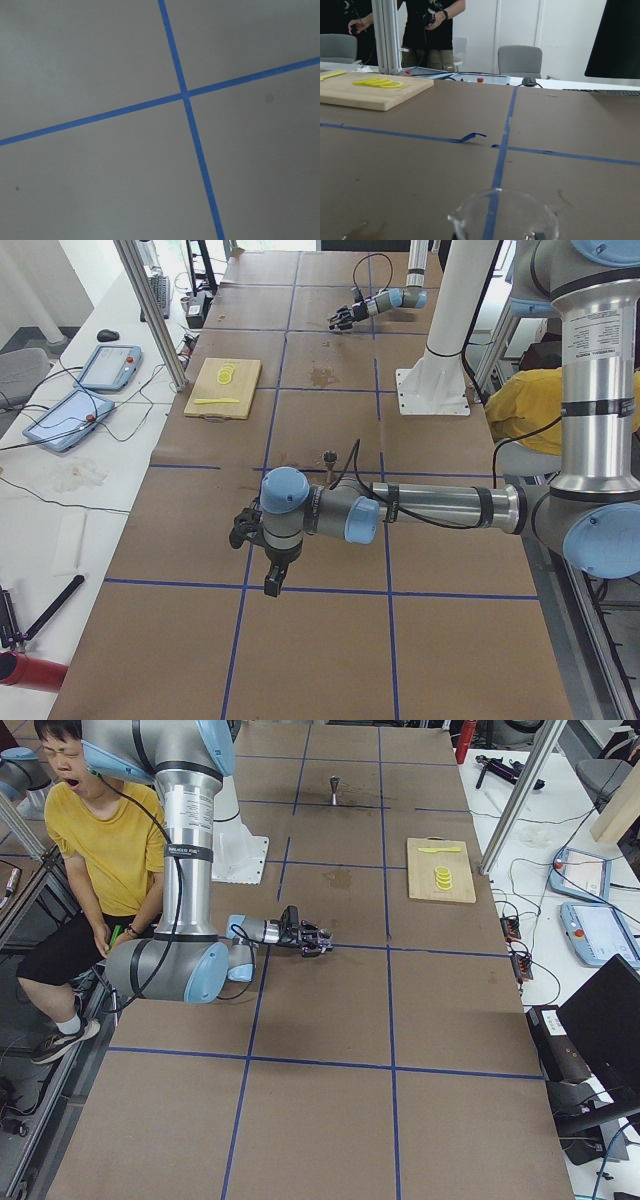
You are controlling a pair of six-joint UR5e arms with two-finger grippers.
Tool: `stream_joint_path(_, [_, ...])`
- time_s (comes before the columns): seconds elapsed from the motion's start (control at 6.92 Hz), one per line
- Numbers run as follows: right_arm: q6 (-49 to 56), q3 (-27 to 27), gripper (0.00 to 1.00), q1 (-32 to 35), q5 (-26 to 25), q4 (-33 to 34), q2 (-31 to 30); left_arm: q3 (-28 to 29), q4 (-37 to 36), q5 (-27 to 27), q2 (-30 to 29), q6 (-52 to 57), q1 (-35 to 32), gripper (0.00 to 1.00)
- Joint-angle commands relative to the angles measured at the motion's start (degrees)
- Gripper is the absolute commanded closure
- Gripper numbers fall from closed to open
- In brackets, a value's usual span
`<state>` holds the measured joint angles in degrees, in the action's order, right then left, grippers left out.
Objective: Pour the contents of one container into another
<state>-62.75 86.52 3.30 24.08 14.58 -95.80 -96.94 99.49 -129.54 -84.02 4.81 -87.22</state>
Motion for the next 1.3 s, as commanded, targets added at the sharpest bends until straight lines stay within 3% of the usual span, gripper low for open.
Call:
stream_joint_path(0.0, [0.0,0.0,0.66,0.3,0.1,0.0,0.0,-0.1,0.0,0.0,0.0,0.0,0.0,0.00])
stream_joint_path(0.14, [0.0,0.0,0.59,0.5,0.2,0.0,0.0,-0.1,-0.1,0.0,0.0,-0.1,0.0,0.00])
stream_joint_path(0.29, [0.0,0.0,0.43,0.7,0.3,0.0,0.0,-0.1,-0.1,0.0,0.0,0.0,0.0,0.00])
stream_joint_path(0.58, [-0.1,0.0,0.31,0.8,0.3,-0.1,0.0,-0.1,-0.1,0.0,0.0,-0.1,0.0,0.00])
stream_joint_path(0.72, [-0.1,0.0,0.00,1.1,0.3,-0.1,1.1,-0.2,-0.1,0.1,0.0,0.0,0.0,0.00])
stream_joint_path(1.16, [-0.1,0.0,0.00,1.1,0.3,-0.1,1.9,-0.3,-0.1,0.0,0.0,0.0,0.0,0.00])
